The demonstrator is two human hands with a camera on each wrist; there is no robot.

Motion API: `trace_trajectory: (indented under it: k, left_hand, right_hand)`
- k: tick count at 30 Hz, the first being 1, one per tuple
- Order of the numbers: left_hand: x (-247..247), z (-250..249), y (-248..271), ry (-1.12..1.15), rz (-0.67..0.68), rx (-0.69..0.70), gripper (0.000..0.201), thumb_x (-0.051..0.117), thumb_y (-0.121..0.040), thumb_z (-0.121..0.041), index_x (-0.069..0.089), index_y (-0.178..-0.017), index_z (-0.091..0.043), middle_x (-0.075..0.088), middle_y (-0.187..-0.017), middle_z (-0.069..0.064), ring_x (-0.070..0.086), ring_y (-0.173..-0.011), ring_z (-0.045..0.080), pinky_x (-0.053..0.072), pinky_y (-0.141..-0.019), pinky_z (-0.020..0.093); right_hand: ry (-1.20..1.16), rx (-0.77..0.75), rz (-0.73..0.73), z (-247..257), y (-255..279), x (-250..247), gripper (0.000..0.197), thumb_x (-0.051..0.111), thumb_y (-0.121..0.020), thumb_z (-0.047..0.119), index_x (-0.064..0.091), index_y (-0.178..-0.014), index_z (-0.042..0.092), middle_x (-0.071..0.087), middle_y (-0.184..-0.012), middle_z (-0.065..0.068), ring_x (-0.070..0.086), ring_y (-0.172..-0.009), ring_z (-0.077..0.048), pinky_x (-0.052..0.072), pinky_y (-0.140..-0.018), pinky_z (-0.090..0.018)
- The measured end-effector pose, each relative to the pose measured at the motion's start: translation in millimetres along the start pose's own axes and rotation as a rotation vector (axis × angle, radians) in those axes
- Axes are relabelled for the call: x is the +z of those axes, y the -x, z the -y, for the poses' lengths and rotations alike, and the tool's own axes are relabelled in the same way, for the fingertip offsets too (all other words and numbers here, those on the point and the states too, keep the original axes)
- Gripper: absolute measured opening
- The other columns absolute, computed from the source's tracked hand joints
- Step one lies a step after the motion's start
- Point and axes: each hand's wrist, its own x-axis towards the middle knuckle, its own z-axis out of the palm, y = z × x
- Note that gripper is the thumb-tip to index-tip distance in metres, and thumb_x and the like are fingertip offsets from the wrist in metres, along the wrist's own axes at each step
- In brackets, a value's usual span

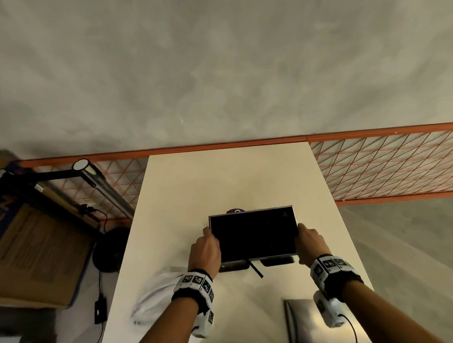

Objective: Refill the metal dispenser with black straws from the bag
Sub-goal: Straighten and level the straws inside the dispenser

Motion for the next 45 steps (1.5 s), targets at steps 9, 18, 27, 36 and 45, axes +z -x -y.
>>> trace_trajectory:
  k: [9,18,27,36,45]
  left_hand:
    - [4,-1,-1,-0.107,0.054,0.022,0.016,0.036,-0.107,-0.017,0.047,-0.114,-0.007,0.069,-0.103,0.014,0.068,-0.092,0.037,0.048,-0.074,0.041]
    - [-6,-6,7,-0.156,0.081,0.075,0.026,0.029,-0.112,-0.020,0.048,-0.123,-0.005,0.056,-0.102,0.012,0.065,-0.102,0.038,0.051,-0.085,0.044]
    - [-2,-2,9,-0.008,0.024,0.027,0.037,0.024,-0.112,-0.036,0.049,-0.117,-0.008,0.070,-0.106,0.019,0.068,-0.097,0.042,0.052,-0.082,0.048]
    - [4,-2,3,-0.082,0.005,0.017,0.036,0.024,-0.112,-0.036,0.048,-0.114,-0.009,0.071,-0.104,0.017,0.069,-0.094,0.041,0.050,-0.076,0.045]
    - [6,1,2,-0.056,-0.003,0.020,0.038,0.024,-0.111,-0.038,0.049,-0.112,-0.009,0.072,-0.101,0.017,0.069,-0.092,0.042,0.054,-0.077,0.047]
  right_hand:
    - [0.117,-0.354,-0.339,52,23,2,0.033,0.051,-0.091,0.044,0.054,-0.110,0.017,0.053,-0.109,-0.004,0.054,-0.100,-0.028,0.049,-0.078,-0.041]
    - [0.378,-0.421,-0.034,69,10,33,0.036,0.061,-0.086,0.014,0.053,-0.121,0.018,0.057,-0.116,-0.005,0.055,-0.112,-0.028,0.047,-0.090,-0.041]
    - [0.292,-0.544,-0.153,74,-4,42,0.047,0.043,-0.094,0.047,0.049,-0.135,0.025,0.045,-0.136,-0.004,0.043,-0.127,-0.028,0.037,-0.103,-0.046]
    - [0.330,-0.510,0.009,84,0,72,0.058,0.018,-0.097,0.056,0.034,-0.147,0.032,0.038,-0.148,-0.001,0.035,-0.136,-0.028,0.027,-0.110,-0.056]
    - [0.259,-0.457,-0.131,81,-20,58,0.051,0.026,-0.099,0.050,0.038,-0.142,0.024,0.043,-0.139,-0.002,0.038,-0.133,-0.024,0.028,-0.111,-0.051]
